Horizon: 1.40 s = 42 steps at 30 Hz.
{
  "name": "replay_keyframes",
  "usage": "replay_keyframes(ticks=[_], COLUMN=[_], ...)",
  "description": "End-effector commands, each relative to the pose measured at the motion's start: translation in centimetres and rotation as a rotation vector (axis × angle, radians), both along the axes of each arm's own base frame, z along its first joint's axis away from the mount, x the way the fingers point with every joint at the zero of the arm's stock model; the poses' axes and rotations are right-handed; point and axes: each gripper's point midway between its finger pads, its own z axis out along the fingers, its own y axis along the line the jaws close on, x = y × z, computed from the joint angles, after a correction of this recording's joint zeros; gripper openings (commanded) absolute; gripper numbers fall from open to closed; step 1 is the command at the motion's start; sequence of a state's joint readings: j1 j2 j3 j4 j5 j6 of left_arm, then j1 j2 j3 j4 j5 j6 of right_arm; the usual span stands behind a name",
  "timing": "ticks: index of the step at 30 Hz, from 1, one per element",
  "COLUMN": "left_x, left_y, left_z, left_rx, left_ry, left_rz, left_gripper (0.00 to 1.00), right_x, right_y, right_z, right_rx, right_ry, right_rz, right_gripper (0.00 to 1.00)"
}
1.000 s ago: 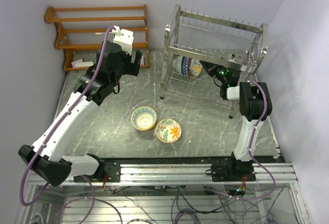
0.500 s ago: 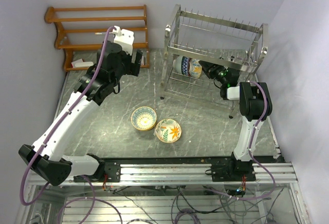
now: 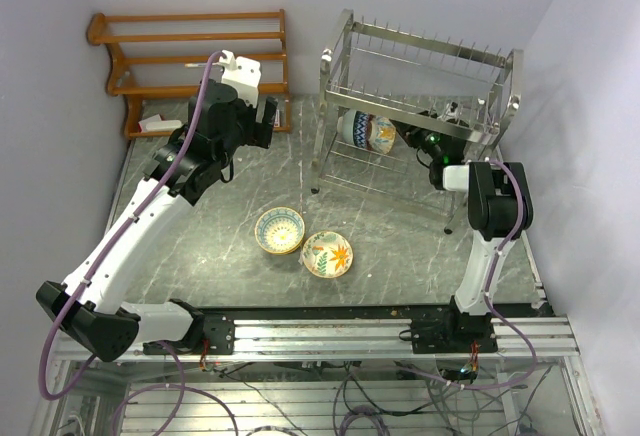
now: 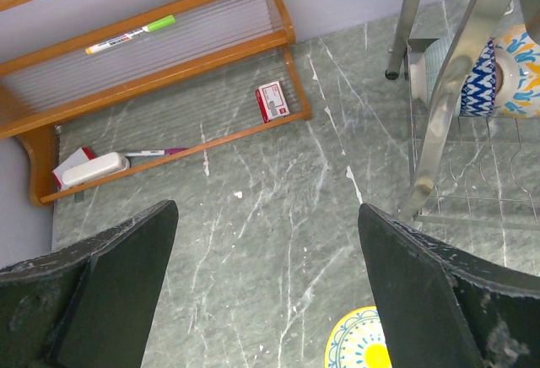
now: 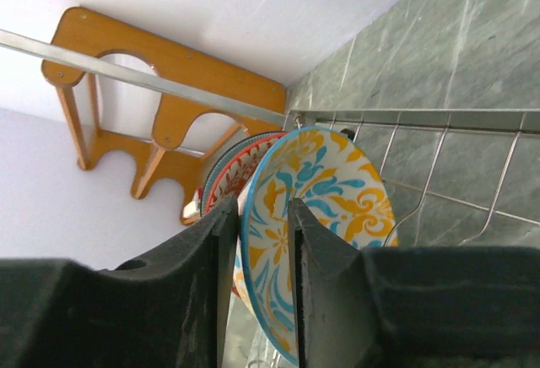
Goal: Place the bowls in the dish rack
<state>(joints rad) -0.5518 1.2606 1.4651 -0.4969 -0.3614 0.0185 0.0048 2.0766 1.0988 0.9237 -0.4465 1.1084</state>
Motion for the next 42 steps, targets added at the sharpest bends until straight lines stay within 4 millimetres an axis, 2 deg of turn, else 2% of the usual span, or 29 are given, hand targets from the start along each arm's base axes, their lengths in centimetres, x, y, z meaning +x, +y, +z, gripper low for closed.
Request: replay_keyframes(ticks=[1, 2, 3, 8, 11, 13, 17, 25, 30, 36, 42], left_x=[0.2, 0.3, 0.3, 0.3, 0.3, 0.3, 0.3, 0.3, 0.1, -0.2, -0.5], left_y=[-0.7, -0.8, -0.8, -0.8, -0.8, -0.8, -0.8, -1.0, -0.9, -0.8, -0.6], left_z=[2.5, 2.5, 2.5, 2.6, 2.5, 2.5, 2.5, 2.7, 3.0, 3.5, 4.0], left_rx=[-0.049, -0.05, -0.05, -0.049, -0.047, -0.047, -0.049, -0.058, -0.065, -0.072, -0.087], left_ry=[-0.067, -0.067, -0.068, -0.068, -0.066, -0.066, -0.066, -0.071, -0.077, -0.086, -0.098], left_rz=[-0.02, -0.021, -0.022, -0.021, -0.02, -0.02, -0.023, -0.028, -0.029, -0.03, -0.034], left_gripper=[0.99, 0.99, 0.99, 0.99, 0.99, 0.99, 0.99, 0.99, 0.99, 0.99, 0.99], right_x=[0.8, 0.8, 0.8, 1.0, 0.8, 0.5, 0.4, -0.5, -1.4, -2.3, -4.9], right_y=[-0.4, -0.1, 0.1, 0.8, 1.3, 1.4, 1.3, 1.9, 1.8, 3.2, 4.7], right_z=[0.3, 1.5, 1.7, 1.7, 1.3, 1.5, 1.8, 4.7, 6.8, 8.8, 10.7], right_rx=[-0.132, -0.15, -0.168, -0.216, -0.206, -0.194, -0.207, -0.174, -0.119, -0.031, 0.09], right_ry=[0.019, 0.0, -0.001, 0.011, 0.015, 0.001, -0.001, -0.098, -0.162, -0.221, -0.241], right_rz=[-0.059, -0.063, -0.069, -0.079, -0.066, -0.069, -0.071, -0.041, -0.056, 0.033, 0.139], right_gripper=[0.27, 0.26, 0.25, 0.25, 0.35, 0.36, 0.49, 0.56, 0.64, 0.63, 0.63])
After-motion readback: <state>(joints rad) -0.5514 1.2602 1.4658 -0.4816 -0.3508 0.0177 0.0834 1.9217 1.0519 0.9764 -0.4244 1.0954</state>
